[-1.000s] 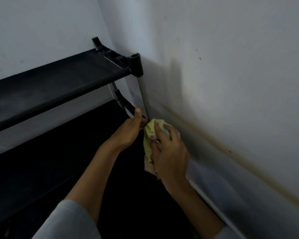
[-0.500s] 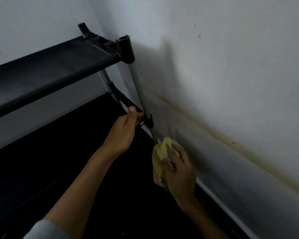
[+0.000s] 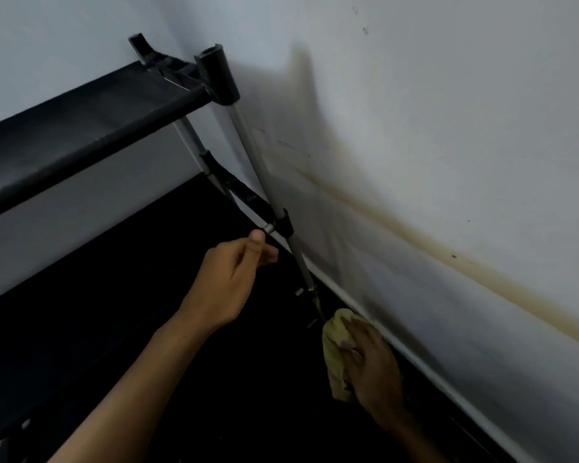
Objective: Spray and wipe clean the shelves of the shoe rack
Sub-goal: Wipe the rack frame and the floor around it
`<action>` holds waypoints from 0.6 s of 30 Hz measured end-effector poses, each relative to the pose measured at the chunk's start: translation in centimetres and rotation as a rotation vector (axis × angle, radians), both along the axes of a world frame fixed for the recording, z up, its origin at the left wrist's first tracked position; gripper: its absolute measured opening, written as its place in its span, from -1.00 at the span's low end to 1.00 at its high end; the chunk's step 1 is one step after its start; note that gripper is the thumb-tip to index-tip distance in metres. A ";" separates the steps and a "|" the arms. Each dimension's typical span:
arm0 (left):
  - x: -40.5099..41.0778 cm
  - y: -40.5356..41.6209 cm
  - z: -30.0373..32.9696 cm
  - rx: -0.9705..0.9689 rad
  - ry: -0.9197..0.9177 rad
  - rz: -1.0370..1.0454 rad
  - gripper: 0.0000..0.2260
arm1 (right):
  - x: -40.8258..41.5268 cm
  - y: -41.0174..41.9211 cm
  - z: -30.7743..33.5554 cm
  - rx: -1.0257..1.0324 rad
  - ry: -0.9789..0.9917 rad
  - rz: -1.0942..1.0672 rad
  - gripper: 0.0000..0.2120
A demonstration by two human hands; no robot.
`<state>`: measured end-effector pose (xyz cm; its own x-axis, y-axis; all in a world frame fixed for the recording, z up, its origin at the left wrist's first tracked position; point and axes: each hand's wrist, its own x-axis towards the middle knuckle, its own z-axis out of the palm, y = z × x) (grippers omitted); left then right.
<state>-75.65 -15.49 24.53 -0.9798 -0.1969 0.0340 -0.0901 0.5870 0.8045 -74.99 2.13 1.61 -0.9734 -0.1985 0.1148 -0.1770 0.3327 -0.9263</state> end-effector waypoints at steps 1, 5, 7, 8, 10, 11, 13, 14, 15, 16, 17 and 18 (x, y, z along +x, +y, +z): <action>-0.1 -0.3 -0.3 -0.056 -0.050 -0.018 -0.53 | 0.1 0.4 0.5 -0.062 0.002 -0.003 -0.61; -1.2 -1.5 -3.0 -0.293 -0.191 -0.104 -0.69 | -1.6 -0.6 2.8 -0.133 0.137 -0.018 -0.68; -2.2 -1.2 -4.4 -0.275 -0.194 -0.139 -0.65 | -3.1 -2.4 3.8 -0.124 0.236 -0.037 -0.71; -2.7 -0.8 -5.1 -0.250 -0.196 -0.162 -0.67 | -3.6 -3.3 4.1 -0.106 0.301 -0.046 -0.71; -4.1 -0.2 -6.5 -0.173 -0.180 -0.191 -0.81 | -4.2 -4.9 3.5 0.019 0.411 -0.066 -0.68; -4.7 0.0 -7.0 -0.118 -0.173 -0.184 -0.84 | -4.4 -5.5 2.9 0.077 0.433 -0.073 -0.67; -5.6 -0.2 -8.1 -0.063 -0.162 -0.177 -0.80 | -4.5 -6.0 1.4 0.140 0.454 -0.075 -0.68; -6.1 -0.4 -8.5 -0.070 -0.162 -0.198 -0.75 | -4.6 -6.2 0.7 0.149 0.455 -0.072 -0.68; -6.4 -0.8 -8.8 -0.068 -0.172 -0.218 -0.71 | -4.7 -6.2 0.1 0.166 0.459 -0.057 -0.69; -6.5 -1.0 -9.1 -0.048 -0.181 -0.227 -0.69 | -4.6 -6.1 -0.6 0.214 0.452 -0.030 -0.71; -6.5 -1.1 -9.1 -0.022 -0.184 -0.232 -0.68 | -4.3 -5.8 -1.0 0.272 0.392 0.016 -0.70; -6.6 -1.3 -9.3 -0.002 -0.189 -0.239 -0.69 | -3.9 -5.2 -1.4 0.335 0.277 0.048 -0.67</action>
